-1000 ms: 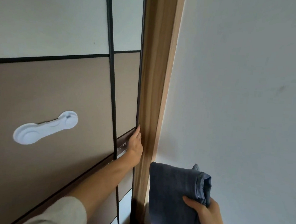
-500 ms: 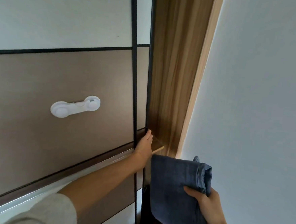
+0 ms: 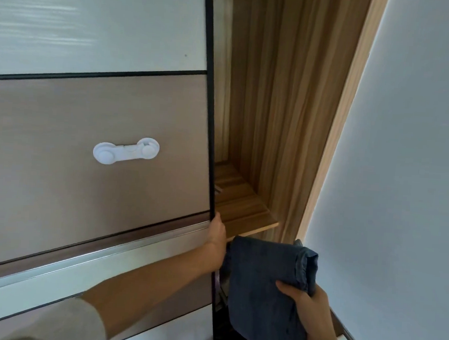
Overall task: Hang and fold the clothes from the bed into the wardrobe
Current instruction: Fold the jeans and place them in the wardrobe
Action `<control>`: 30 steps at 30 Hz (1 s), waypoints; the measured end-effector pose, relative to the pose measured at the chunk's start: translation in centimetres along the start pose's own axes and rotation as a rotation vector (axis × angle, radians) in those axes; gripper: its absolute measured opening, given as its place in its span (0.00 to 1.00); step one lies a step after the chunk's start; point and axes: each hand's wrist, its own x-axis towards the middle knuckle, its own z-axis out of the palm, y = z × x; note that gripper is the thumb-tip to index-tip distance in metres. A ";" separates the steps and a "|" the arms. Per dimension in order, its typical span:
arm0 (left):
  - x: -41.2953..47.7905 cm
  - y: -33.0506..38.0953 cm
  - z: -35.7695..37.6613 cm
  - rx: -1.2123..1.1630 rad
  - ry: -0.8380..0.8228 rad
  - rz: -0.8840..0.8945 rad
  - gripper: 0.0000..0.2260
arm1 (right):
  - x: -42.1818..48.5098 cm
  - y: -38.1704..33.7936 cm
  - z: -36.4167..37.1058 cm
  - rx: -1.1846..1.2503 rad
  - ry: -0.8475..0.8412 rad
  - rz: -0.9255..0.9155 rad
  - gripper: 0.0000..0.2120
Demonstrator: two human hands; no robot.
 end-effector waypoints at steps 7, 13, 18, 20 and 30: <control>-4.9 0.2 5.2 0.054 -0.078 0.020 0.26 | -1.5 -0.3 3.5 -0.001 -0.073 -0.022 0.12; -9.4 0.1 10.5 -0.024 -0.092 -0.036 0.28 | -4.2 -0.2 8.2 -0.010 -0.143 -0.027 0.11; -13.5 0.2 15.4 -0.070 -0.074 -0.131 0.27 | -7.0 0.0 12.0 -0.021 -0.233 -0.003 0.12; -15.1 -0.2 17.5 -0.116 -0.196 -0.152 0.27 | -8.1 -0.1 13.4 -0.008 -0.248 0.013 0.10; -23.9 -0.7 25.5 -0.491 -0.282 -0.384 0.26 | -13.0 1.9 19.2 -0.083 -0.299 0.033 0.18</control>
